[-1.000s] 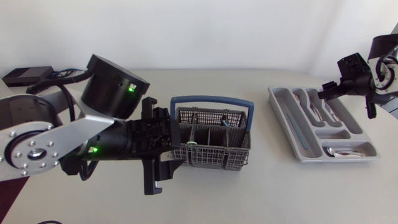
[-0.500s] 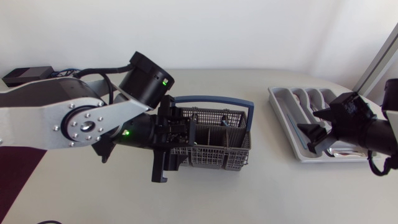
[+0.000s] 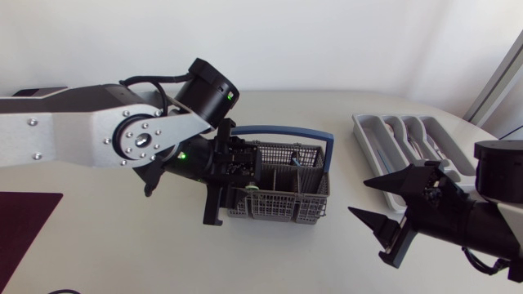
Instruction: Sort the cutlery from the basket into the organizer compartments.
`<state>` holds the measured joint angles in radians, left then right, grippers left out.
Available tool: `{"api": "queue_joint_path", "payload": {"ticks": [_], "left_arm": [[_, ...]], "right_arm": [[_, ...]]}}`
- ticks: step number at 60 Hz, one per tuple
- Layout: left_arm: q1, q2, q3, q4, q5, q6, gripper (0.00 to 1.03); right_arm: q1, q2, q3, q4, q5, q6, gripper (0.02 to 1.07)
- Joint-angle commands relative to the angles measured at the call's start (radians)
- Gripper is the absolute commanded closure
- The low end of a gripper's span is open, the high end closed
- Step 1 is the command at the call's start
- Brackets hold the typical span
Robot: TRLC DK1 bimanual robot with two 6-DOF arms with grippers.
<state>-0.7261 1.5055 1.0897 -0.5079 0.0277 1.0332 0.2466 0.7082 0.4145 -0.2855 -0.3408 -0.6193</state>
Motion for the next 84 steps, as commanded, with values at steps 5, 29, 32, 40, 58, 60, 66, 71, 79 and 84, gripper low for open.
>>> {"api": "queue_joint_path", "payload": {"ticks": [5, 29, 32, 40, 58, 60, 66, 71, 79, 84], "left_arm": [[0.014, 0.033, 0.035, -0.011, 0.001, 0.042, 0.54], [0.019, 0.076, 0.045, 0.016, 0.003, 0.048, 0.66], [0.019, 0.079, 0.047, 0.019, 0.003, 0.050, 0.67], [0.024, 0.081, 0.050, 0.025, 0.003, 0.050, 0.70], [0.028, 0.084, 0.064, 0.037, 0.001, 0.048, 0.70], [0.028, 0.085, 0.067, 0.037, 0.001, 0.048, 0.72], [0.027, 0.093, 0.070, 0.040, 0.003, 0.048, 0.74], [0.027, 0.105, 0.072, 0.039, 0.003, 0.048, 0.76], [0.022, 0.117, 0.070, 0.037, 0.003, 0.045, 0.79], [0.017, 0.125, 0.068, 0.035, 0.003, 0.045, 0.83]], "right_arm": [[0.118, -0.006, -0.029, -0.003, 0.049, 0.053, 0.32], [0.212, 0.011, -0.008, 0.000, 0.057, 0.059, 0.32], [0.230, 0.013, -0.008, 0.002, 0.057, 0.062, 0.32], [0.293, 0.025, -0.011, 0.008, 0.059, 0.079, 0.32], [0.316, 0.053, -0.005, 0.017, 0.059, 0.079, 0.32], [0.318, 0.054, -0.005, 0.017, 0.059, 0.079, 0.32], [0.326, 0.057, -0.005, 0.020, 0.059, 0.079, 0.32], [0.336, 0.065, 0.000, 0.023, 0.059, 0.084, 0.32], [0.359, 0.080, 0.014, 0.031, 0.063, 0.092, 0.32], [0.365, 0.097, 0.021, 0.037, 0.063, 0.092, 0.32]]}}
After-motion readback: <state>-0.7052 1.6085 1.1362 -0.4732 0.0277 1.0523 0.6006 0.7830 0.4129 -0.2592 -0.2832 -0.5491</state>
